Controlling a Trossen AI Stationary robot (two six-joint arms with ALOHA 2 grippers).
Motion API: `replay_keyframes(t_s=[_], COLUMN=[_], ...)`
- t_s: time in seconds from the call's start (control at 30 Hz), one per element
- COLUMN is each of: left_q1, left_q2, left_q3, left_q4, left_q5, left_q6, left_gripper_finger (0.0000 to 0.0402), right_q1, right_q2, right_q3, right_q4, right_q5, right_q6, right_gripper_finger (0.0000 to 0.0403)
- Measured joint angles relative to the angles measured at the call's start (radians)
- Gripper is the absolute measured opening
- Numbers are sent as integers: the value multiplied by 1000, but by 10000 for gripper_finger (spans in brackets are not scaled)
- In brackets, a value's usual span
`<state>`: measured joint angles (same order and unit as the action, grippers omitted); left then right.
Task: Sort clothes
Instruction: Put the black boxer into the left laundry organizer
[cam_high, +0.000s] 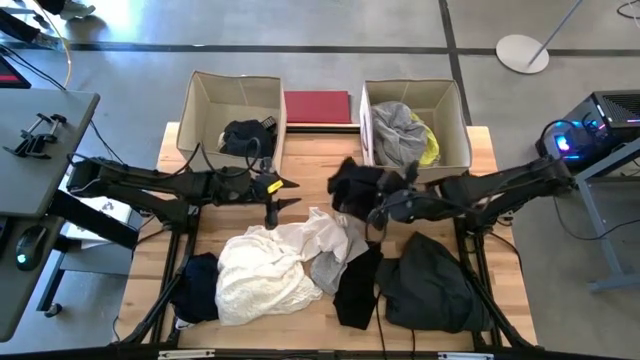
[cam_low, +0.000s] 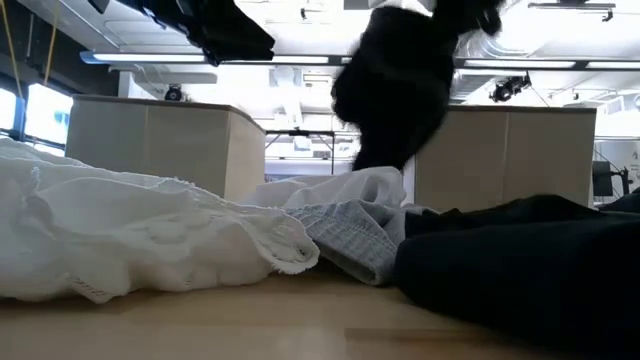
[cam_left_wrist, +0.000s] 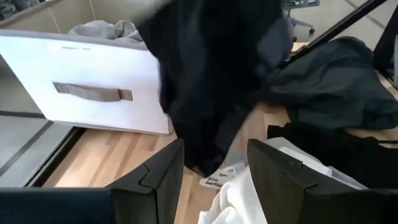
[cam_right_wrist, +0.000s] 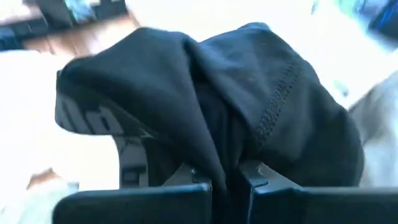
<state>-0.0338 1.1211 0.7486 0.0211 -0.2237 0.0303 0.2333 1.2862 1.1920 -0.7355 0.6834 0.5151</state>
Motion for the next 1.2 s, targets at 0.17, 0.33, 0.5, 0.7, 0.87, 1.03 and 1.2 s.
replay_keyframes(t_s=[0.17,0.33,0.5,0.7,0.87,1.03,1.2], left_q1=[-37,-78,-86,-67,-63,-60,-58], left_q2=[0,41,145,279,356,398,404], left_q3=[0,2,2,2,1,1,1], left_q4=[87,238,366,457,448,393,356], left_q5=[4,46,101,77,-59,-124,-124], left_q6=[136,339,452,439,461,443,381], left_gripper_finger=[167,167,176,231,275,279,231], right_q1=[-52,-133,-177,-188,-188,-187,-187], right_q2=[-2,30,100,189,217,217,217], right_q3=[18,-75,-175,-219,-219,-219,-219], right_q4=[189,450,671,779,777,778,786], right_q5=[-39,-261,-443,-550,-610,-644,-647], right_q6=[-222,-334,-381,-381,-383,-393,-403], right_gripper_finger=[3,3,3,3,3,5,6])
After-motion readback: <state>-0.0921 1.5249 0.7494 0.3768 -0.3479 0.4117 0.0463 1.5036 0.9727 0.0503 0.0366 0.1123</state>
